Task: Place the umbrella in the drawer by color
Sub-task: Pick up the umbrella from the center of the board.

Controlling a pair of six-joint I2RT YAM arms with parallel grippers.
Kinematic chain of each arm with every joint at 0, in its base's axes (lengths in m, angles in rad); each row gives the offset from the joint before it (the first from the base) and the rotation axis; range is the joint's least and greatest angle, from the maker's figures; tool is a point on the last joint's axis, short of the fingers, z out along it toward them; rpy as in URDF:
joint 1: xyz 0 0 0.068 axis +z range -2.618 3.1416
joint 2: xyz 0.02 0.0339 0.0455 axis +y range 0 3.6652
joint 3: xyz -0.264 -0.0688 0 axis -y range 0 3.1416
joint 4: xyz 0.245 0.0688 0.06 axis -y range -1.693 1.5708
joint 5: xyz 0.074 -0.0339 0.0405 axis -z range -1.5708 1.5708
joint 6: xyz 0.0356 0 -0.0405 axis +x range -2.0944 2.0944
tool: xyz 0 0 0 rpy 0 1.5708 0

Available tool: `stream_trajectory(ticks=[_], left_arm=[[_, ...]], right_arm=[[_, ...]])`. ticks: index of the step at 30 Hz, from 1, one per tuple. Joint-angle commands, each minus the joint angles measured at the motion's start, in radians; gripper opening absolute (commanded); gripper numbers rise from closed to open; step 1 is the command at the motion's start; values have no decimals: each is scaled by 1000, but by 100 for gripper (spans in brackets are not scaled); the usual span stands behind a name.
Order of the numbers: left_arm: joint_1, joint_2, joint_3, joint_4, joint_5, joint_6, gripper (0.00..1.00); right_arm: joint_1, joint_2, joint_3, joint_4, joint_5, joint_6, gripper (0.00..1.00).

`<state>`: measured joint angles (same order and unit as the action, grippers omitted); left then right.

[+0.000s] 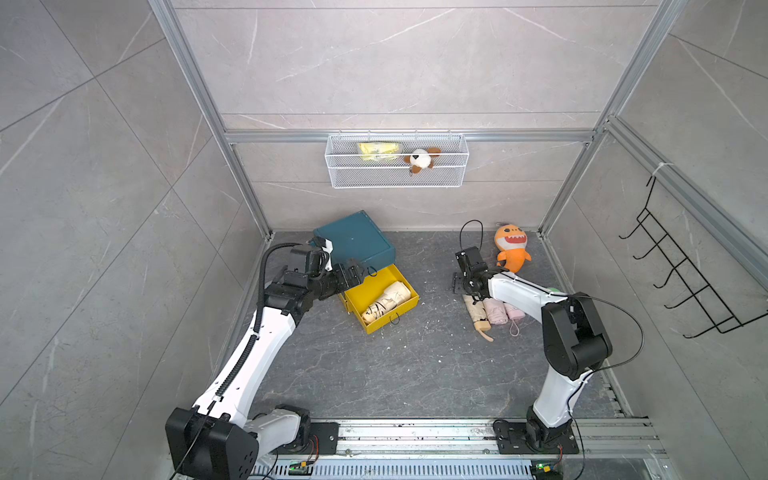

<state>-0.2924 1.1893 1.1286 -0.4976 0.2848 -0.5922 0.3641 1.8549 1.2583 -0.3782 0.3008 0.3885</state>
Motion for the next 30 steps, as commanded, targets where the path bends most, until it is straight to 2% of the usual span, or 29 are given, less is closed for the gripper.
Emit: stream_trajectory(ticks=[1, 8, 16, 20, 30], left_arm=[[-38, -32, -5, -7, -19, 27, 100], [-97, -35, -24, 5, -46, 23, 100], [-106, -46, -25, 5, -49, 20, 100], [-113, -55, -27, 4, -47, 21, 100], [-121, -79, -47, -19, -21, 39, 100]], right_arm=[[-2, 45, 34, -52, 40, -23, 72], [-7, 106, 34, -59, 26, -19, 72], [-6, 151, 72, -93, -60, -26, 69], [-6, 145, 56, -78, -92, -27, 62], [-6, 148, 46, -67, -198, -43, 34]])
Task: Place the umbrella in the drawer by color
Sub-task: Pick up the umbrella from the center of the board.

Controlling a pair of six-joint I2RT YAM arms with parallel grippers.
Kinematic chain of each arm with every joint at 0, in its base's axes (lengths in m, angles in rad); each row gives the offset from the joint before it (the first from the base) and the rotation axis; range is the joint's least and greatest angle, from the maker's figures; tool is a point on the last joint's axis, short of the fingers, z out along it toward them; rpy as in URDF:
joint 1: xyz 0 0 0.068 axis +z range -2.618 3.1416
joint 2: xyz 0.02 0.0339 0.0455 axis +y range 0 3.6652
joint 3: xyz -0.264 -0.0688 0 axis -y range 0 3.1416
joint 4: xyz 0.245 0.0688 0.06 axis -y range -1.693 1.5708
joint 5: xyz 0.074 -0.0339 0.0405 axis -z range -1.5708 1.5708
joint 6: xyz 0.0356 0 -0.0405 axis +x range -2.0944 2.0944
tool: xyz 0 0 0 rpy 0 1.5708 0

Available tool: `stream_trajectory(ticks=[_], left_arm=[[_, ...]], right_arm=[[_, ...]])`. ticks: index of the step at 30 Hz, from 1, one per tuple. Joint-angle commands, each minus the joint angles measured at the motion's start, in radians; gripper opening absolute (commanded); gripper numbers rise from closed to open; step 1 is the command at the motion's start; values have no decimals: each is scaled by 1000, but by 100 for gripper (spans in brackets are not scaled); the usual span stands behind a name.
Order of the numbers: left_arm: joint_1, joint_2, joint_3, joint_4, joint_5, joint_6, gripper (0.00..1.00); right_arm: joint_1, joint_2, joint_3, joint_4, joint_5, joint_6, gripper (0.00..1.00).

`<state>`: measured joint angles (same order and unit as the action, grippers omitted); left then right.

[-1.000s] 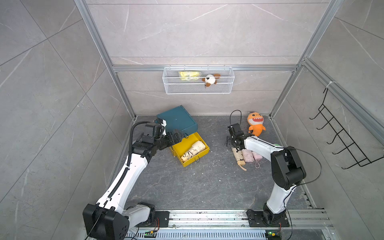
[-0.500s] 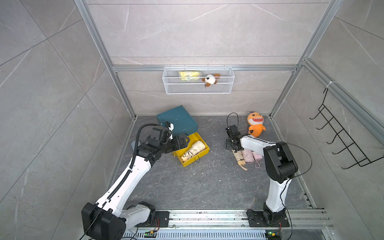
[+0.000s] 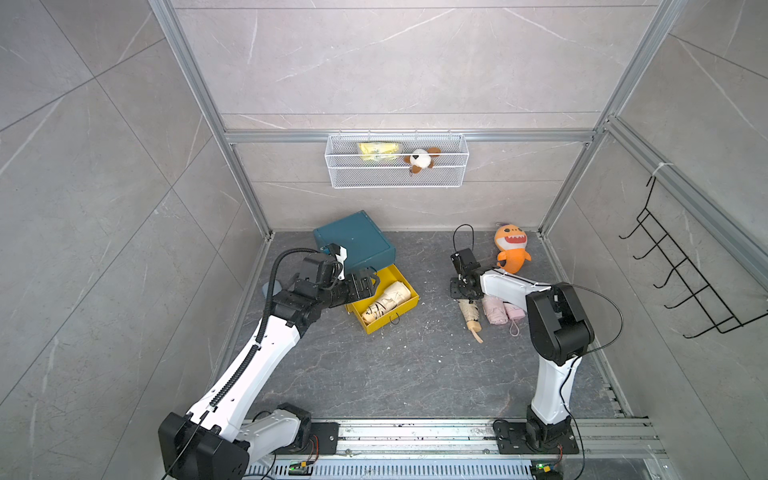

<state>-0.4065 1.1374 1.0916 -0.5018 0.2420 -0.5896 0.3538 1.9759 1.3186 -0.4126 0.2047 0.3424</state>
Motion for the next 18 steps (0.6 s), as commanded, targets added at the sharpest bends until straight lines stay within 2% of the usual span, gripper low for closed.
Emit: stream_trajectory(ticks=[1, 11, 18], left_arm=[[-9, -27, -11, -15, 26, 37, 100], [-96, 19, -13, 17, 61, 63, 100], [-144, 53, -12, 48, 91, 66, 100]], right_arm=[[4, 14, -22, -25, -116, 3, 32], [4, -166, -84, 60, -334, 63, 26], [4, -307, -101, 83, -402, 98, 25]])
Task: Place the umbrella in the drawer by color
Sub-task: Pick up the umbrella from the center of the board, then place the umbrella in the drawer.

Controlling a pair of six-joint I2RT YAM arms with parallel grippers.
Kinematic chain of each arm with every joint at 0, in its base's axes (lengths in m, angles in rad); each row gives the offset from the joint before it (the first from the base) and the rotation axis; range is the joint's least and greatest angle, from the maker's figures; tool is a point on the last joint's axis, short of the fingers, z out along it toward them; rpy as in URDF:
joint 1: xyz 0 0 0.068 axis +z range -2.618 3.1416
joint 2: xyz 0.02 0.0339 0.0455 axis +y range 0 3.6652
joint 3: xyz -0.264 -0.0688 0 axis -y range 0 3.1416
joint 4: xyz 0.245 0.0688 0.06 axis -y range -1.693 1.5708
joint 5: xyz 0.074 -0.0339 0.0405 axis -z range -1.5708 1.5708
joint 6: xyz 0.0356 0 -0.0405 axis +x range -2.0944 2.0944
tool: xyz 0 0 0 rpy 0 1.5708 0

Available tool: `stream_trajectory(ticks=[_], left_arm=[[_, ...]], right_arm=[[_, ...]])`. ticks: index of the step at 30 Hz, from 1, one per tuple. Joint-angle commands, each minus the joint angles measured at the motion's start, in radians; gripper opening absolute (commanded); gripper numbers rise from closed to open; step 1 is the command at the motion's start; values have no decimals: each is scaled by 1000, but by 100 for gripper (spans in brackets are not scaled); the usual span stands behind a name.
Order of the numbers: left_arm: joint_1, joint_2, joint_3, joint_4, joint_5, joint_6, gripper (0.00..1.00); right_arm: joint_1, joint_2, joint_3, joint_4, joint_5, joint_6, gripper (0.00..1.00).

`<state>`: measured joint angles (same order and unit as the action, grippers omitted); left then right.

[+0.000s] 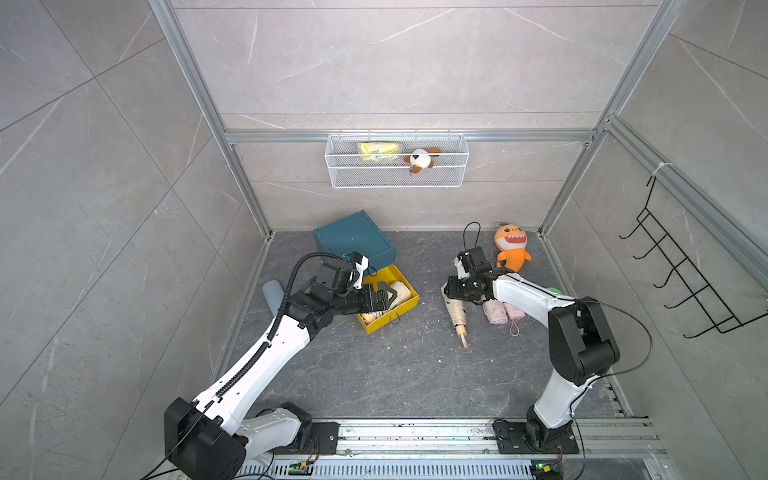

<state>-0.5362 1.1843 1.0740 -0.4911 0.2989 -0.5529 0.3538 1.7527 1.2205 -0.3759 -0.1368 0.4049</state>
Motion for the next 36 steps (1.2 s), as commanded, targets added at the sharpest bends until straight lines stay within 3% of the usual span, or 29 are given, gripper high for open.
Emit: stream_trajectory(ticks=[1, 15, 26, 36], left_arm=[[-22, 13, 7, 41, 34, 30, 100], [-155, 116, 53, 122, -22, 26, 100], [-182, 147, 55, 273, -21, 9, 100], [-182, 174, 57, 294, -37, 32, 100]], right_arm=[[4, -102, -8, 55, -71, 42, 25], [16, -305, -74, 313, -311, 287, 25], [158, -297, -138, 609, -339, 493, 25], [199, -272, -158, 747, -361, 596, 25]])
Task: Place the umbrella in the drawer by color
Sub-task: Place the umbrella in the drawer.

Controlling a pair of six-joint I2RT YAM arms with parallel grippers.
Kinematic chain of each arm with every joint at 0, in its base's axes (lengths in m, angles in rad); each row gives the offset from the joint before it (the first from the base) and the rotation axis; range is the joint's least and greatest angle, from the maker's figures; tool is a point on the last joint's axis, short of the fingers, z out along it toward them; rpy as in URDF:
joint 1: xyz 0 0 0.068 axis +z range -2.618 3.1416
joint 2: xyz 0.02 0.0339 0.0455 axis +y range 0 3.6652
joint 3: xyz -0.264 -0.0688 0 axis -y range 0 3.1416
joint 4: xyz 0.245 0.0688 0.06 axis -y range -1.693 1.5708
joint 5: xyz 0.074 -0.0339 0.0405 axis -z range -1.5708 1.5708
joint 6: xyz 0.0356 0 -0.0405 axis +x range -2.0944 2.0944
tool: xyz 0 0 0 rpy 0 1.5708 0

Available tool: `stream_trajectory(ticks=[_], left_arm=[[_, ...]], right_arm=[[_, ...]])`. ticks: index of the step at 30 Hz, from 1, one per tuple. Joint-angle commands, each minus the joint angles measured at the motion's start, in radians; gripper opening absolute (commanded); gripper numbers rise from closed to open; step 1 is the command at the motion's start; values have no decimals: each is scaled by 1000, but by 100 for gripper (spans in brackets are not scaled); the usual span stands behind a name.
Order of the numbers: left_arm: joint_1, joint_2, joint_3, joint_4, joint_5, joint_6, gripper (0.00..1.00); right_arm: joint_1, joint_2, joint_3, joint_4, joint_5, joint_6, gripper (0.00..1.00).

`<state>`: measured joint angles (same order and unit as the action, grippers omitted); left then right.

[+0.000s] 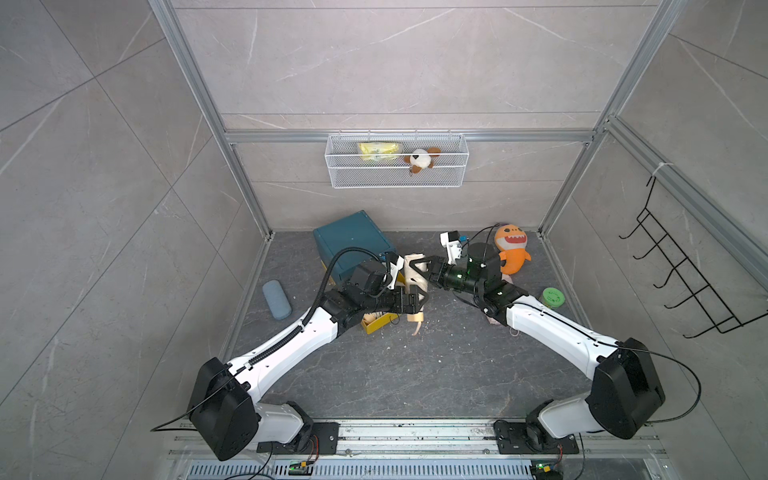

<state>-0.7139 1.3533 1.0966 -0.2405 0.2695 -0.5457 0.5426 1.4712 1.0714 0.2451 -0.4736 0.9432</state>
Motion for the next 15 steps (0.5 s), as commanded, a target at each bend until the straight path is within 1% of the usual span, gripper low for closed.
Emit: stream_trajectory(ticks=[1, 2, 4, 5, 7, 9, 12, 14, 15], left_arm=[[-4, 7, 34, 46, -6, 27, 100], [-4, 11, 35, 49, -2, 31, 98], [-4, 14, 37, 53, 6, 37, 93], [-4, 12, 36, 54, 6, 38, 88], [-4, 6, 36, 55, 5, 44, 71], [-4, -4, 34, 48, -5, 49, 58], [-4, -13, 32, 36, -15, 59, 43], [-5, -15, 34, 25, -14, 68, 38], [-4, -17, 36, 21, -11, 70, 35]], right_arm=[[11, 12, -13, 142, -27, 68, 25], [12, 18, -16, 158, -33, 70, 25], [15, 27, -19, 181, -43, 106, 24], [14, 30, -23, 187, -43, 111, 25], [16, 31, -31, 198, -42, 115, 25], [15, 28, -37, 202, -40, 118, 24], [16, 28, -39, 207, -49, 118, 26], [15, 26, -42, 209, -53, 118, 28], [14, 22, -46, 207, -51, 112, 32]])
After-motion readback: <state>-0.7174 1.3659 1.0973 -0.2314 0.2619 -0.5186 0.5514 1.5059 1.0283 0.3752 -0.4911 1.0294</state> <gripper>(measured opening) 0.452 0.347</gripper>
